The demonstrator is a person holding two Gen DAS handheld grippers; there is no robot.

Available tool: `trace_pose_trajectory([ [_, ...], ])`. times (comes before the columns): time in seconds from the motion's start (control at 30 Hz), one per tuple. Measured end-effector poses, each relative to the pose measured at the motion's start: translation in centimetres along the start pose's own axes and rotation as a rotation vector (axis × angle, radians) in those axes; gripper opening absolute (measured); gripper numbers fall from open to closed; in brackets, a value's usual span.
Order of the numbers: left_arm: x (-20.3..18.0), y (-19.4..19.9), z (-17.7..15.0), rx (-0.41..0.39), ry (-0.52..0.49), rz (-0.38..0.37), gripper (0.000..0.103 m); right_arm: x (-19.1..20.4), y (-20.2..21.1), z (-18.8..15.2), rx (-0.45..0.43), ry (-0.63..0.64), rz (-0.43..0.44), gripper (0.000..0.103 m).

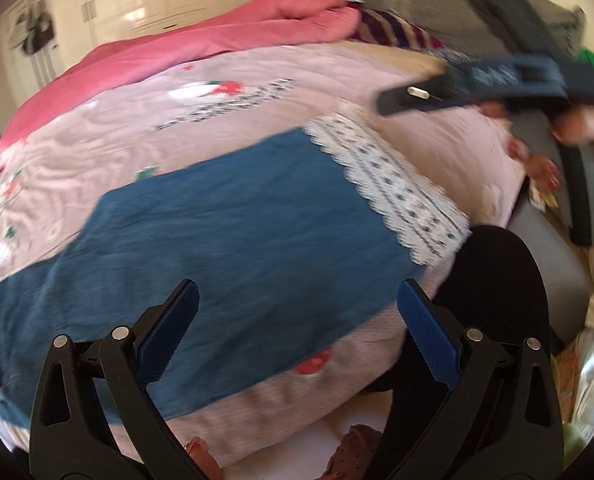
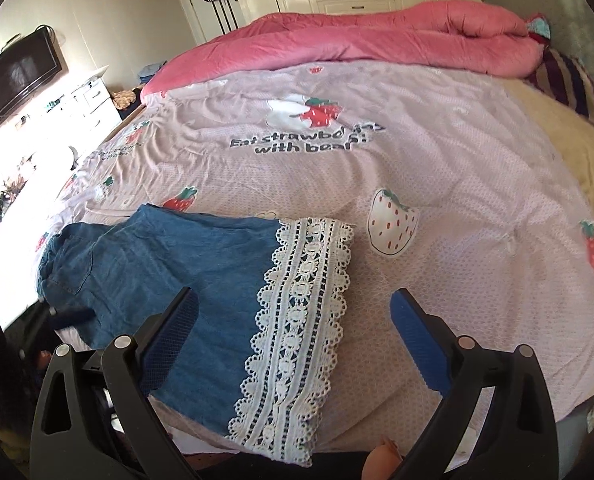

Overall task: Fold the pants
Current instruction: 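Move the right tool to the lace hems and grasp them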

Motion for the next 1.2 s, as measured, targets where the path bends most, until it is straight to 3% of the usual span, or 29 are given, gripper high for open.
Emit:
trace_pose_trajectory([
  [0.33,-4.8,-2.0,1.1,-0.02,-0.129,-0.049,0.093,-1.0,-4.1,1.9,0.059,-0.014,0.062,0.096],
  [0.67,-6.0,-3.6,1.7,-0.008,-0.157,-0.075,0.088,-2.2,-7.8,3.1,0.12,-0.079,0.157,0.095],
  [0.77,-6.1,-3.9,1.7,-0.005,-0.157,-0.079,0.085,-1.9,-8.2,3.4,0.122,-0.06,0.154,0.085],
  [0.97,-5.9,-4.4,1.8,-0.008,-0.151,-0.099,0.076,-1.7,-9.4,3.9,0.144,-0.042,0.175,0.08],
  [1.1,-5.9,-4.6,1.5,-0.008,-0.154,-0.103,0.074,-1.7,-9.6,3.7,0.156,-0.046,0.206,0.064],
  [1.2,-5.9,-4.8,1.3,-0.005,-0.15,-0.109,0.073,-1.4,-9.1,3.6,0.144,-0.026,0.213,0.064],
])
Point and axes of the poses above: each gripper's, at about its wrist camera, not at the fingertips, and y roughly against the way its jaws point, x to its left, z to its top, the point moved 2 cm from there along -y, roughly the way its jaws point, and after that the axes turned 2 degrees about -y, right-handed, at the moved point
